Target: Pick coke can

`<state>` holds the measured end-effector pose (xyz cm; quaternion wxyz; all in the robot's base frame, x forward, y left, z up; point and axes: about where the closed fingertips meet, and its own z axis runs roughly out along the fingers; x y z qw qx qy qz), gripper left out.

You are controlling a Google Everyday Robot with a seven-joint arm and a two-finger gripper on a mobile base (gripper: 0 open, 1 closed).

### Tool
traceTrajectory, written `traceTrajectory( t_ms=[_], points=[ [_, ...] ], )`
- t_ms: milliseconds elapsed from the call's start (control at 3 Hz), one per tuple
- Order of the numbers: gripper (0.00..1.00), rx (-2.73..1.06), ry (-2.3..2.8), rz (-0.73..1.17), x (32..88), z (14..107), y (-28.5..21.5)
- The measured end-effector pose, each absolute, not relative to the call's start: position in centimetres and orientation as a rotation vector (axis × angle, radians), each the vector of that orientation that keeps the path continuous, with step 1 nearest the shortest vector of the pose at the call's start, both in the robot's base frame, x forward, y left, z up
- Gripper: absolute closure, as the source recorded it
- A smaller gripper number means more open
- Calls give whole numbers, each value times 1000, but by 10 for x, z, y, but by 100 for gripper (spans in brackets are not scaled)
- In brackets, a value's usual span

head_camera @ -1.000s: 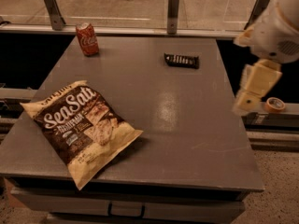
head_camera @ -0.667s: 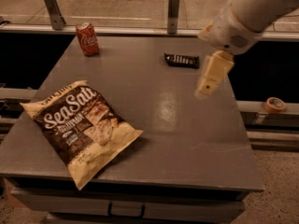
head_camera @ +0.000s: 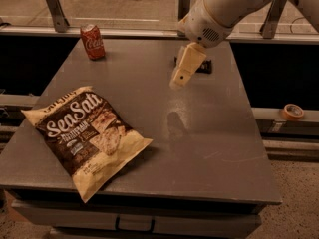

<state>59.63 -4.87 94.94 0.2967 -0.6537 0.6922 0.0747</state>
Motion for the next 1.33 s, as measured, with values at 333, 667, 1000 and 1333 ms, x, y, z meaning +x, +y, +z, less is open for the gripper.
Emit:
traceTrajectory(
  t_ms=[333, 667, 1000, 1333],
  points=[
    [0, -1679, 1825, 249, 605, 949, -43],
    [0, -1569, 1790, 351, 649, 944, -2],
    [0, -1476, 1751, 427, 705, 940, 54],
    [0, -1400, 1758, 457, 743, 934, 111]
  ],
)
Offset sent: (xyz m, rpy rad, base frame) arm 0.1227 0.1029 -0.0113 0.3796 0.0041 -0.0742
